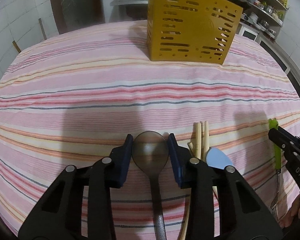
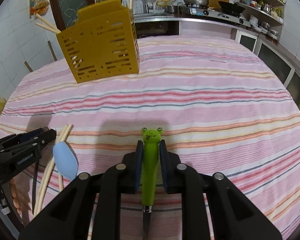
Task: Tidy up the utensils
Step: 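Lift the fork and spoon upright and carry them toward the yellow holder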
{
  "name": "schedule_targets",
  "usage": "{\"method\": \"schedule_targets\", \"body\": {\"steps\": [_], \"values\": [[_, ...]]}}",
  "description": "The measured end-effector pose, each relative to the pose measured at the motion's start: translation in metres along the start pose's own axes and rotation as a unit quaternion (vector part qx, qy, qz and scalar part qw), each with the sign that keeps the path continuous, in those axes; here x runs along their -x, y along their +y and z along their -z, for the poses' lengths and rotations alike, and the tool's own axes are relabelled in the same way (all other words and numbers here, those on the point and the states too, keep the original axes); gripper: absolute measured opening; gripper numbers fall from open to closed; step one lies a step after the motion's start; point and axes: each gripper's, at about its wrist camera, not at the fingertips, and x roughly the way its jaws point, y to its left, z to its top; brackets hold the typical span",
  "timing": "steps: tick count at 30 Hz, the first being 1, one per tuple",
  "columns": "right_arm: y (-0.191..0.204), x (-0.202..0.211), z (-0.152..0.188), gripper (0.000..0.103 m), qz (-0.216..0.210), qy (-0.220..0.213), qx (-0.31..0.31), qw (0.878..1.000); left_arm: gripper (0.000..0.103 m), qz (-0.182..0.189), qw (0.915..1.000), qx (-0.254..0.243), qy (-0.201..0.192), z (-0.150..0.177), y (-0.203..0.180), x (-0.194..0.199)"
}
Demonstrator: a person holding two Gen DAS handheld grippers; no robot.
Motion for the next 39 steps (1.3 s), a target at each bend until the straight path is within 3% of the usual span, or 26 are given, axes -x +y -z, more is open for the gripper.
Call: {"method": "schedule_targets", "body": {"steps": [6,12,18,22,31,39], "values": [[0.0,0.022,-0.001,0.017,-0.003,-0.042,-0.003,0.999,0.035,0.007,0.9995,0.008,-0.03,0.002,0.006,0.012],[0.0,0.049,0.002,0.016,-0.007,-0.104,-0.007,0.994,0.035,0.003,0.9947,0.009,-0.102,0.003,0.016,0.053],[0.004,0.085,0.005,0.016,-0.01,-0.185,-0.003,0.983,0.035,-0.03,0.979,0.004,-0.201,0.015,0.023,0.107],[0.01,0.104,0.007,0.016,-0.009,-0.224,0.006,0.975,0.035,-0.039,0.9691,0.006,-0.244,0.021,0.026,0.128],[0.021,0.127,0.01,0.016,-0.014,-0.275,0.017,0.961,0.035,-0.048,0.9547,0.008,-0.294,0.037,0.031,0.156],[0.029,0.134,0.01,0.016,-0.023,-0.288,0.023,0.957,0.035,-0.044,0.9475,0.015,-0.316,0.042,0.036,0.172]]}}
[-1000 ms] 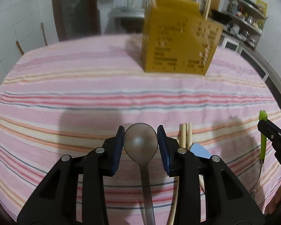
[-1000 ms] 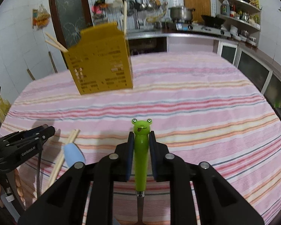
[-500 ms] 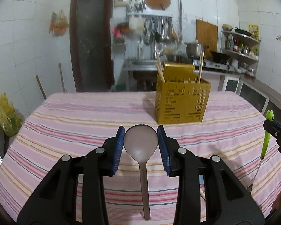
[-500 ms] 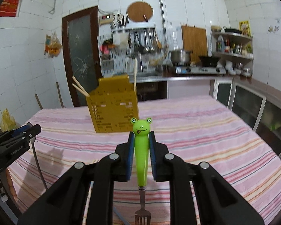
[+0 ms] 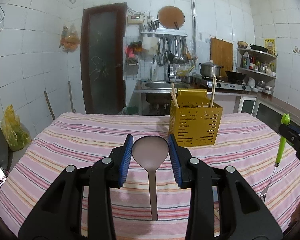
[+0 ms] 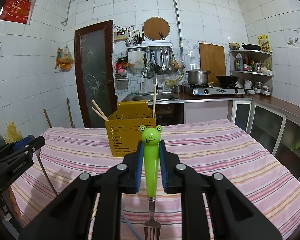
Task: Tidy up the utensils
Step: 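Lift the fork and spoon upright and carry them toward the yellow holder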
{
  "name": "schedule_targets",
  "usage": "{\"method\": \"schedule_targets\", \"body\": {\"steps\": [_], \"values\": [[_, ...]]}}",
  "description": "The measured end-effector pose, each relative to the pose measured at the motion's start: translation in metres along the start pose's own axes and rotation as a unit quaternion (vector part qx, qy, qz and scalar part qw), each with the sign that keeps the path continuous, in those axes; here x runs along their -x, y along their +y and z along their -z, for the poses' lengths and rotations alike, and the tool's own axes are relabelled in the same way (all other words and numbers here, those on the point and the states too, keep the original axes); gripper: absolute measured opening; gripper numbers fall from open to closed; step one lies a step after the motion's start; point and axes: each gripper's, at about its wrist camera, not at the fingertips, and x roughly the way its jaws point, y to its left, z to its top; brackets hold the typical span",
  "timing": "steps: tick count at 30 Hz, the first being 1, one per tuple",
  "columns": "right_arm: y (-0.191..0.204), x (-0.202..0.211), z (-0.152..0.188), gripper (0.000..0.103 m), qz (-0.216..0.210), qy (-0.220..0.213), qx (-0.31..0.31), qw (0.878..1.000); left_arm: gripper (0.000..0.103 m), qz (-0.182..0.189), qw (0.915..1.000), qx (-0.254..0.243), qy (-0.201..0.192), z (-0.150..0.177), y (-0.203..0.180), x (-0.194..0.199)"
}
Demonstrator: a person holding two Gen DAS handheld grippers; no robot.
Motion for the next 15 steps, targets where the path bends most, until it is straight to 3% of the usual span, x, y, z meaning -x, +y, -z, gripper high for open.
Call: {"method": "schedule_targets", "body": {"steps": [15], "values": [[0.002,-0.006,-0.007,0.016,0.001,-0.005,0.002,1.0,0.035,0.004,0.9993,0.02,-0.032,-0.016,0.003,0.005]]}}
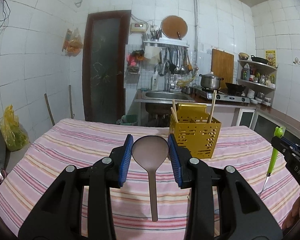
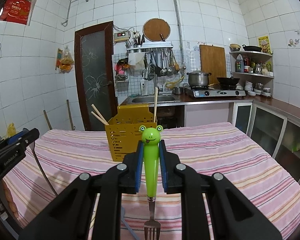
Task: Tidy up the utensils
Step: 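Lift the fork and spoon upright and carry them toward the yellow holder, then lower the fork and spoon into the yellow holder with both tools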
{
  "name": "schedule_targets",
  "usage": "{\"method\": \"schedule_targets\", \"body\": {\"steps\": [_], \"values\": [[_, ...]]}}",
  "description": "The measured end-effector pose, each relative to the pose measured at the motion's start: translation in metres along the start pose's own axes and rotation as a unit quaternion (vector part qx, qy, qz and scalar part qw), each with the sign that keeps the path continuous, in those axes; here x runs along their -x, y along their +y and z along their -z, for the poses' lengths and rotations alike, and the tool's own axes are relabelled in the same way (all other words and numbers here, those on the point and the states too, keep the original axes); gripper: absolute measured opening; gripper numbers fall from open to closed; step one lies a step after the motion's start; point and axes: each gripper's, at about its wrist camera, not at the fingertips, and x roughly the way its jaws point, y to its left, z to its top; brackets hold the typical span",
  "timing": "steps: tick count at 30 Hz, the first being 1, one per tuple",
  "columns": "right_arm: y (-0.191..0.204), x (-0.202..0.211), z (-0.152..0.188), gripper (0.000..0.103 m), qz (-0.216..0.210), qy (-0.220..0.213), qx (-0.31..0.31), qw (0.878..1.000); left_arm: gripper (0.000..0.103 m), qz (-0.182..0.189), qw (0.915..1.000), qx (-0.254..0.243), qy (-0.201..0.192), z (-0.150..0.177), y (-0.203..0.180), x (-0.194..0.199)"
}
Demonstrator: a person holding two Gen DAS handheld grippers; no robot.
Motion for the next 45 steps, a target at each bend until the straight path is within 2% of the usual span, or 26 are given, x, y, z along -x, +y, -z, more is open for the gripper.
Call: {"method": "schedule_targets", "body": {"steps": [17,22,26,35,41,45], "values": [[0.001,-0.034,-0.03,0.016,0.009,-0.014,0.003,1.0,0.035,0.031,0.9992,0.001,-0.024,-0.036,-0.014,-0.028],[0.002,-0.046,-0.044,0.016,0.007,-0.025,0.006,1.0,0.035,0.047,0.9985,-0.002,-0.029,-0.058,-0.024,-0.042],[0.001,-0.058,-0.067,0.016,0.002,-0.043,0.005,0.999,0.035,0.055,0.9973,-0.002,-0.049,-0.086,-0.034,-0.056],[-0.005,-0.1,-0.133,0.016,-0.011,-0.095,-0.013,0.995,0.035,0.061,0.9946,0.01,-0.083,-0.14,-0.053,-0.106],[-0.007,-0.144,-0.16,0.016,-0.025,-0.12,-0.03,0.992,0.035,0.061,0.9937,0.002,-0.095,-0.155,-0.068,-0.148],[-0.008,-0.174,-0.162,0.016,-0.032,-0.126,-0.044,0.991,0.035,0.056,0.9941,-0.003,-0.093,-0.151,-0.074,-0.181]]}}
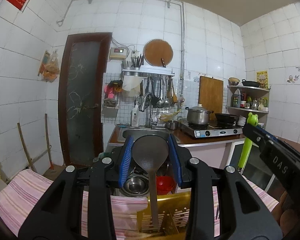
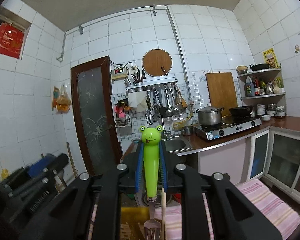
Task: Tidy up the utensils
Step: 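Lower the fork and spoon into the yellow holder with both tools, then open both tools to release the fork and spoon in the holder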
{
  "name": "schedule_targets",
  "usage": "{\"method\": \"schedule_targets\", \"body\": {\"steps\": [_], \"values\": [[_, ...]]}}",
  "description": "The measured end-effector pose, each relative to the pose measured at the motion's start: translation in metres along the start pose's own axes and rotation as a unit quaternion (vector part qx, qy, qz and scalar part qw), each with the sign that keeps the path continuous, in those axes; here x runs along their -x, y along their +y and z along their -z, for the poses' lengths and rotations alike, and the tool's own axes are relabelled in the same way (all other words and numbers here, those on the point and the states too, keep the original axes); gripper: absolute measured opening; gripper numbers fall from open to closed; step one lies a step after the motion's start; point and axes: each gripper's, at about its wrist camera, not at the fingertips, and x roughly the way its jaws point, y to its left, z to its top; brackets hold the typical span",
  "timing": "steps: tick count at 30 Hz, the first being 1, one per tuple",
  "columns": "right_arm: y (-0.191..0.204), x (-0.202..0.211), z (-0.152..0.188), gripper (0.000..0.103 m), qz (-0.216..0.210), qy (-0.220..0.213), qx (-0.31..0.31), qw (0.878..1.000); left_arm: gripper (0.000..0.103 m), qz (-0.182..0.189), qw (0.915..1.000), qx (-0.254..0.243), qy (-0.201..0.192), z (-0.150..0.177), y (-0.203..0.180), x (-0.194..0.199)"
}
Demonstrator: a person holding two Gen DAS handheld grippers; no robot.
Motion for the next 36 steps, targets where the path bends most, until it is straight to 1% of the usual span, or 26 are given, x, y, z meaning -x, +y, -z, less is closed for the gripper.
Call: {"method": "schedule_targets", "body": {"steps": [5,8,12,15,18,19,20,21,22,23,24,25,26,27,28,30,32,34,36], "values": [[-0.004,-0.026,0.027,0.016,-0.002,0.011,-0.009,1.0,0.035,-0.006,0.9996,-0.008,0.026,0.027,0.001,-0.03],[-0.009,-0.036,0.05,0.016,0.0,0.027,-0.009,1.0,0.035,-0.011,0.9988,-0.017,0.044,0.047,0.0,-0.043],[-0.016,-0.045,0.076,0.016,-0.007,0.06,-0.013,0.998,0.035,-0.017,0.998,-0.024,0.056,0.065,0.005,-0.053],[-0.016,-0.046,0.087,0.016,-0.007,0.079,0.0,0.997,0.035,-0.019,0.9969,-0.013,0.075,0.074,0.014,-0.058],[-0.015,-0.049,0.094,0.017,-0.008,0.105,0.017,0.994,0.035,-0.022,0.9958,0.002,0.089,0.074,0.022,-0.056],[-0.014,-0.048,0.095,0.017,-0.006,0.115,0.022,0.993,0.041,-0.023,0.9955,0.004,0.092,0.072,0.023,-0.054],[-0.014,-0.047,0.095,0.018,-0.004,0.121,0.025,0.992,0.052,-0.023,0.9951,0.007,0.096,0.069,0.025,-0.049],[-0.015,-0.045,0.094,0.026,0.0,0.127,0.031,0.991,0.057,-0.024,0.9953,0.013,0.093,0.065,0.029,-0.042],[-0.016,-0.04,0.09,0.036,0.006,0.128,0.036,0.991,0.066,-0.023,0.9957,0.017,0.088,0.061,0.031,-0.034],[-0.017,-0.035,0.086,0.059,0.011,0.125,0.038,0.991,0.077,-0.022,0.9962,0.021,0.082,0.056,0.035,-0.023],[-0.018,-0.025,0.079,0.065,0.018,0.119,0.041,0.992,0.082,-0.023,0.9965,0.021,0.077,0.051,0.037,-0.011],[-0.02,-0.018,0.074,0.065,0.025,0.117,0.044,0.992,0.089,-0.023,0.9968,0.02,0.074,0.046,0.038,-0.001],[-0.021,-0.01,0.068,0.067,0.032,0.122,0.048,0.991,0.093,-0.024,0.9971,0.017,0.07,0.041,0.039,0.009],[-0.023,-0.002,0.063,0.073,0.037,0.127,0.051,0.99,0.095,-0.025,0.9973,0.015,0.068,0.037,0.041,0.019],[-0.024,0.008,0.059,0.076,0.042,0.129,0.053,0.989,0.098,-0.027,0.9973,0.012,0.068,0.032,0.042,0.032],[-0.025,0.029,0.054,0.086,0.053,0.13,0.056,0.988,0.098,-0.023,0.9973,0.008,0.07,0.026,0.046,0.052],[-0.024,0.047,0.052,0.089,0.06,0.132,0.059,0.988,0.098,-0.025,0.9967,-0.002,0.076,0.025,0.05,0.073],[-0.024,0.07,0.055,0.091,0.063,0.14,0.06,0.986,0.098,-0.038,0.9954,-0.015,0.087,0.029,0.054,0.09],[-0.023,0.086,0.059,0.093,0.064,0.149,0.061,0.985,0.098,-0.039,0.9934,-0.019,0.106,0.037,0.058,0.102]]}}
